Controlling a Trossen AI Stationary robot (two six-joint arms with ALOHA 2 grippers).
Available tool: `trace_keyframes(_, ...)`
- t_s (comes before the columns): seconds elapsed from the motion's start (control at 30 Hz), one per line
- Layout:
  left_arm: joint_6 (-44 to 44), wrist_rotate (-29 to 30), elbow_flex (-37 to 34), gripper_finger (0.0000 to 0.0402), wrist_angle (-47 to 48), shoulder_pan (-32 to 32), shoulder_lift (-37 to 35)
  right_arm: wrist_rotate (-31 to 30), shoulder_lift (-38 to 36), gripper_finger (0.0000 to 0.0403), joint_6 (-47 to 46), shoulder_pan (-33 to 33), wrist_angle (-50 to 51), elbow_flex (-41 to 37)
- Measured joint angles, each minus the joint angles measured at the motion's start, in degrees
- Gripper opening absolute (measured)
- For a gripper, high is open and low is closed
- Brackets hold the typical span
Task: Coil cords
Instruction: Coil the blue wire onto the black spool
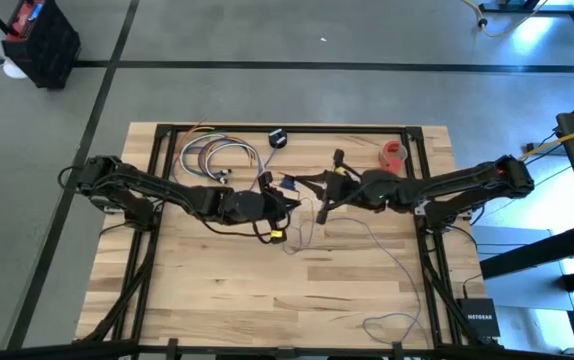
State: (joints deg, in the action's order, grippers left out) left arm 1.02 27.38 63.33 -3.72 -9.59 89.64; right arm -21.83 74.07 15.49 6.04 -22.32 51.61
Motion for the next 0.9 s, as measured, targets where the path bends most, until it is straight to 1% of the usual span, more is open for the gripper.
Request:
trace_keyframes(0.13,-0.08,-0.09,0.09,0.0005,-0.13,0.75,0.26,2.95,-1.74,0.0005,0.03,-0.06,-0.47,-0.15)
trace_keyframes(0.37,-1.63,-0.39,0.07,0.0006,0.43,1.05,0.37,6.26,-5.13,0.0005,0.06,-0.04,-1.86,-0.17)
trace_keyframes(0.63,-2.74,-0.44,-0.02,0.0006,0.66,1.22,2.55,7.92,-8.27,0.0005,1.50,-0.02,-4.02,-0.03)
trace_keyframes(0.8,-3.44,-0.43,-0.06,0.0005,-0.03,2.37,4.64,7.92,-8.79,0.0005,2.85,-0.02,-0.91,4.08)
trace_keyframes(0.9,-4.47,-0.42,-0.07,0.0006,0.31,2.94,5.96,7.92,-8.88,0.0005,3.04,-0.02,4.04,8.19)
